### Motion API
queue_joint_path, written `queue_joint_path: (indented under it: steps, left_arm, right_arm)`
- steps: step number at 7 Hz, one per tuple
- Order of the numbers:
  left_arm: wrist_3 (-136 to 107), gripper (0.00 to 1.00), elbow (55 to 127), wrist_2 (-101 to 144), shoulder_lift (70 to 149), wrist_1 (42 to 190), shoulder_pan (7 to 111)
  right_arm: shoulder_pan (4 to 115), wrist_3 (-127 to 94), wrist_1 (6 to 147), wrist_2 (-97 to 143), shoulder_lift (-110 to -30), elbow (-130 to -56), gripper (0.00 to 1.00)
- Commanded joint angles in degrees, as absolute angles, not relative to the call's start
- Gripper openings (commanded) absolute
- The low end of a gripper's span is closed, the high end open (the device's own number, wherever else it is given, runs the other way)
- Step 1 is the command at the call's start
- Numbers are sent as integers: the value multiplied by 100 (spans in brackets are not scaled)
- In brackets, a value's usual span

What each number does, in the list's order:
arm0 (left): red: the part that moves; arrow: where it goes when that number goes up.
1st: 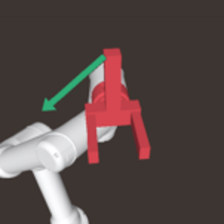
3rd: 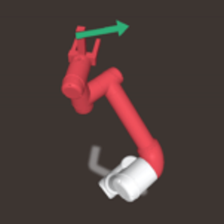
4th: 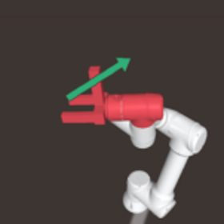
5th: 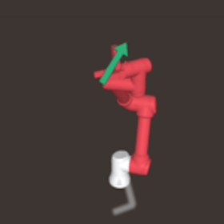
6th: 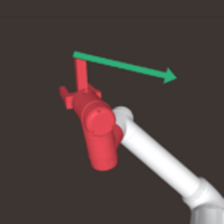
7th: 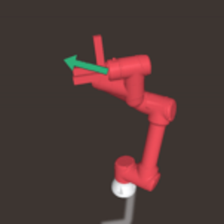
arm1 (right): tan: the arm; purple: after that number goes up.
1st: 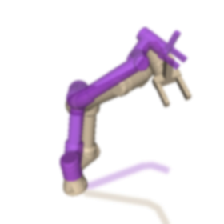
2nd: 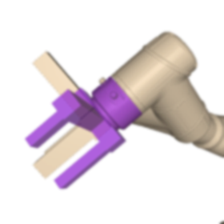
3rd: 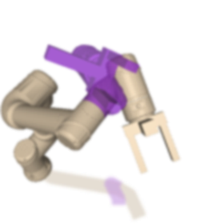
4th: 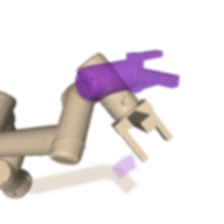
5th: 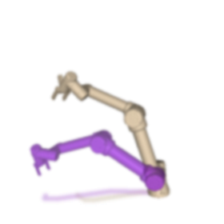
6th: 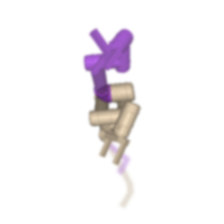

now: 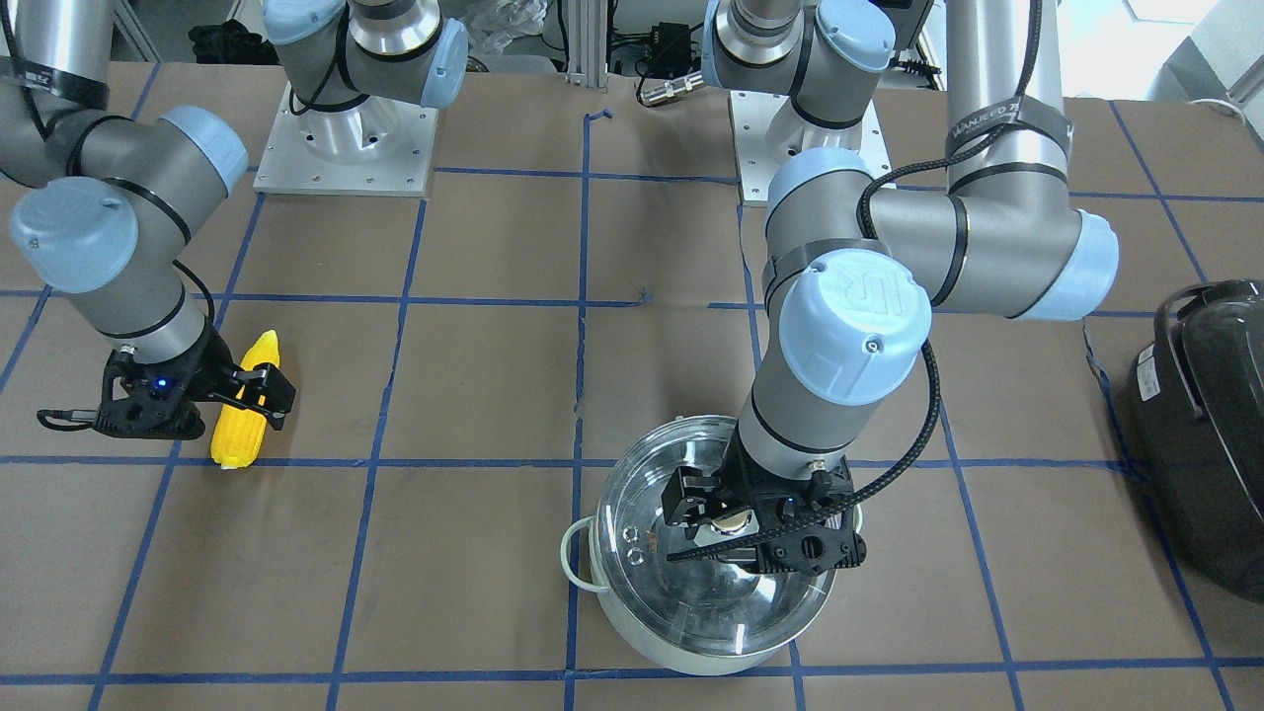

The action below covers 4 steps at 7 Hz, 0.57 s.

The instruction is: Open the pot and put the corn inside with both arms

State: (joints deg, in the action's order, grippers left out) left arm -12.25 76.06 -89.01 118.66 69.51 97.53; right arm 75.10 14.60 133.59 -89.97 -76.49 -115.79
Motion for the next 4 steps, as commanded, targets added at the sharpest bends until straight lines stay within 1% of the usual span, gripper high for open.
queue_joint_path:
  steps: [1, 2, 3, 4]
  left_arm:
    - [-1213, 92, 7655, -8903, 11883, 6996, 9852]
    - [-1204, 28, 7647, -8912, 11874, 7013, 9861]
    - [-1204, 0, 7638, -8912, 11865, 7014, 9861]
    - [-1195, 0, 7620, -8903, 11804, 7005, 9861]
  right_arm:
    - [7375, 1564, 13675, -9000, -7340, -11795, 100]
    - [7365, 1730, 13693, -9026, -7313, -11804, 100]
    - [7365, 1792, 13702, -9061, -7313, -11882, 100]
    - [7365, 1950, 13720, -9070, -7304, -11909, 100]
